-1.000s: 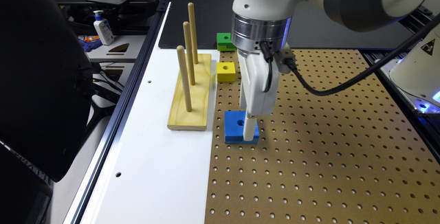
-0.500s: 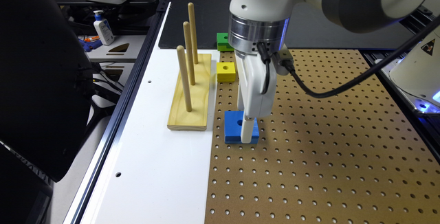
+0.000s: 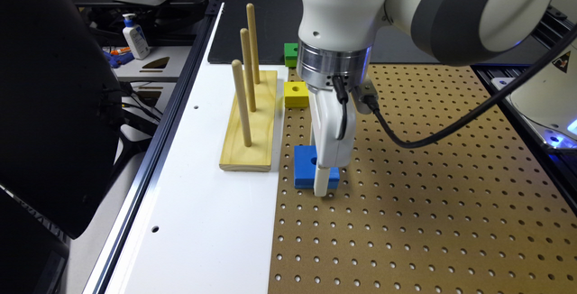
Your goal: Pick up blue block.
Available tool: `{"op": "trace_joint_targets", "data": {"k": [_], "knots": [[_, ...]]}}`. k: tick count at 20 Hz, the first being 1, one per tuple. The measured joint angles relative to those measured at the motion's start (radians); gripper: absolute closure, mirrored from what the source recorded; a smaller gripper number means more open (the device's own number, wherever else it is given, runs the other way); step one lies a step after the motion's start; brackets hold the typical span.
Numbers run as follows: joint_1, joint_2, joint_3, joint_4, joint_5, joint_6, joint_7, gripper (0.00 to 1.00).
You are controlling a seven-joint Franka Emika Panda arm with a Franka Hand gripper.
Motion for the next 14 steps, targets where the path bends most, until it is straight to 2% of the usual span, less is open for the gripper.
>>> {"op": "trace_joint_targets", "data": {"k": [3,4,10,14], "knots": [[0.0,0.01,-0.002,0.016,-0.0026,-0.001,0.0,0.0],[-0.001,0.012,-0.003,0.019,-0.0032,-0.001,0.0,1.0],[-0.002,0.012,-0.002,0.018,-0.0032,-0.001,0.0,1.0],[-0.001,0.005,-0.009,0.015,-0.0053,-0.008,0.0,1.0]]}}
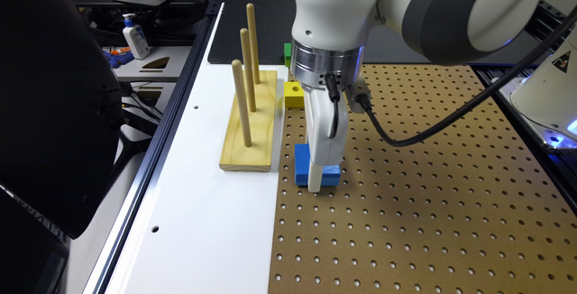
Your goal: Pick up blue block.
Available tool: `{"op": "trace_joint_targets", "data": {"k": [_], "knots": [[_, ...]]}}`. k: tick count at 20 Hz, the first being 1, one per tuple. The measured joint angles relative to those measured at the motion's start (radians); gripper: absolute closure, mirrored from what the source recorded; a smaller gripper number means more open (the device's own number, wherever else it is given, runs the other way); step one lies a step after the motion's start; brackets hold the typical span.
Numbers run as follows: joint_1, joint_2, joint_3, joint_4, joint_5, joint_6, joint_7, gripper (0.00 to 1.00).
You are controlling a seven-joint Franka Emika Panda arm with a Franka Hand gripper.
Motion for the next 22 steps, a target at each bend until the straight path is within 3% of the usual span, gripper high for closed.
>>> {"op": "trace_joint_targets", "data": {"k": [3,8,12,22], "knots": [[0.0,-0.02,-0.001,0.0,0.0,-0.018,0.0,1.0],[0.0,-0.079,0.001,-0.001,0.0,-0.083,0.003,1.0],[0.0,-0.102,0.003,-0.001,0.0,-0.101,0.004,1.0],[0.0,-0.246,0.018,0.0,0.0024,-0.238,0.024,1.0]]}}
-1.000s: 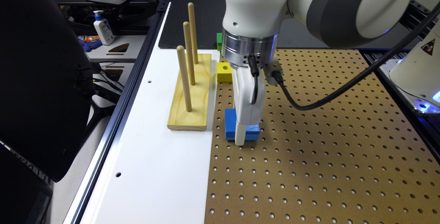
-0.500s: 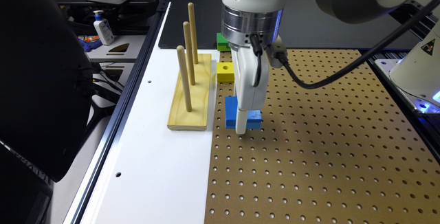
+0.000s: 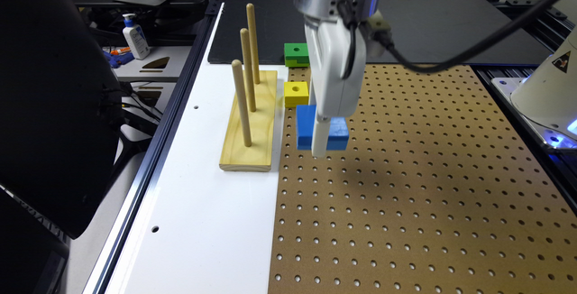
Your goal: Pick up blue block.
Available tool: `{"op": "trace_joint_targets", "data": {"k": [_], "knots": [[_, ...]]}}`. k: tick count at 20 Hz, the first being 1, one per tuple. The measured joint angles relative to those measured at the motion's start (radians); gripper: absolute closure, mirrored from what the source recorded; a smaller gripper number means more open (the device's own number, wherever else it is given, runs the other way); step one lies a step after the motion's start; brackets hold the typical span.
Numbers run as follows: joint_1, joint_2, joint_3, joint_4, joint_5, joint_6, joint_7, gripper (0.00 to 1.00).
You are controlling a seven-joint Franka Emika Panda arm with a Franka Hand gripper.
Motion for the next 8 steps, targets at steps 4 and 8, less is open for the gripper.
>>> {"op": "trace_joint_targets", "data": {"k": [4,8], "knots": [[0.0,-0.055,0.007,0.0,0.0014,-0.052,0.008,1.0],[0.0,-0.092,0.008,0.0,0.0017,-0.081,0.011,1.0]]}}
